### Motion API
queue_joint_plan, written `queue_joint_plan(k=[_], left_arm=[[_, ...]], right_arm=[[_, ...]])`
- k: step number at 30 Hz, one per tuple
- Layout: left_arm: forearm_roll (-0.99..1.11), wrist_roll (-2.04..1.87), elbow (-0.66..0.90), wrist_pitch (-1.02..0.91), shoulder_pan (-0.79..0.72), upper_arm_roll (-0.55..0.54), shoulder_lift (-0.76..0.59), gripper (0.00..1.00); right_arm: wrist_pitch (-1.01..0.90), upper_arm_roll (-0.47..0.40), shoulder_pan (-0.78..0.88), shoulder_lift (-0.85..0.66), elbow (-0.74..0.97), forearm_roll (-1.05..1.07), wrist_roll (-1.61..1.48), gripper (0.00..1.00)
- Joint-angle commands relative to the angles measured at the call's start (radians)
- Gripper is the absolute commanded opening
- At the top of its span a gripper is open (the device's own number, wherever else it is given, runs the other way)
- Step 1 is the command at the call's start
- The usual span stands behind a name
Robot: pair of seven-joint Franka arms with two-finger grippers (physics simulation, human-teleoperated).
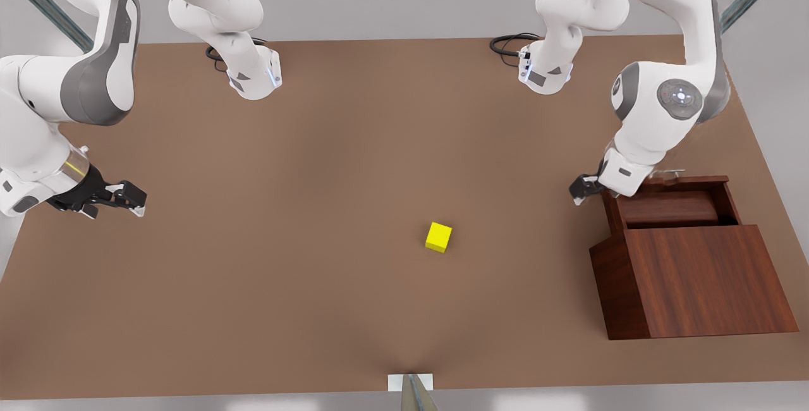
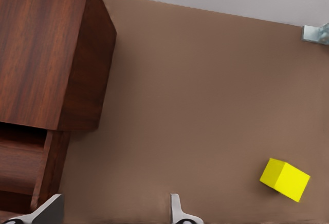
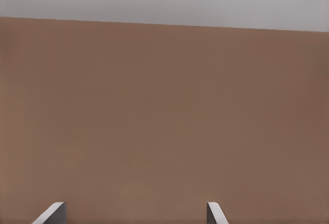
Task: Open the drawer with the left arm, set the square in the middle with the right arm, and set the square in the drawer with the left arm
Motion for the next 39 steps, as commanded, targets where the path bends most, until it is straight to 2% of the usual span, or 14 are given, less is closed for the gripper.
queue_joint_plan(k=[1, 4, 6, 7, 9, 11, 14, 24, 31, 39], left_arm=[[-0.017, -0.003, 0.027, -0.017, 0.037, -0.026, 0.023, 1.0], [-0.036, -0.018, 0.173, -0.04, 0.037, -0.173, 0.167, 1.0], [-0.028, -0.009, 0.366, -0.112, 0.032, -0.262, 0.342, 1.0], [-0.027, -0.003, 0.427, -0.117, 0.012, -0.267, 0.402, 1.0], [-0.024, 0.144, 0.446, -0.097, -0.023, -0.268, 0.453, 1.0], [0.15, 0.143, 0.447, -0.024, -0.106, -0.268, 0.513, 1.0], [0.165, 0.157, 0.493, -0.014, -0.133, -0.27, 0.58, 1.0], [0.164, 0.037, 0.507, 0.15, -0.149, -0.27, 0.717, 1.0], [0.171, 0.039, 0.49, 0.139, -0.184, -0.268, 0.735, 1.0], [0.176, 0.048, 0.378, 0.196, -0.184, -0.25, 0.72, 1.0]], right_arm=[[0.0, 0.0, 0.0, 0.0, 0.0, 0.0, 0.0, 1.0], [-0.001, 0.0, 0.0, 0.0, 0.0, 0.0, 0.0, 1.0], [-0.001, 0.0, 0.0, 0.001, 0.0, 0.005, 0.0, 1.0], [-0.001, 0.0, 0.0, 0.001, 0.0, 0.005, 0.0, 1.0], [0.0, 0.0, 0.002, 0.001, 0.0, 0.003, 0.0, 1.0], [0.0, 0.0, 0.002, 0.001, 0.0, 0.003, 0.0, 1.0], [0.0, 0.0, 0.002, 0.003, 0.0, 0.005, 0.002, 1.0], [0.0, 0.0, 0.002, 0.003, 0.002, 0.003, 0.0, 1.0], [0.0, 0.0, 0.002, 0.005, 0.002, 0.003, 0.0, 1.0], [0.0, 0.0, 0.003, 0.006, 0.002, 0.002, 0.0, 1.0]])
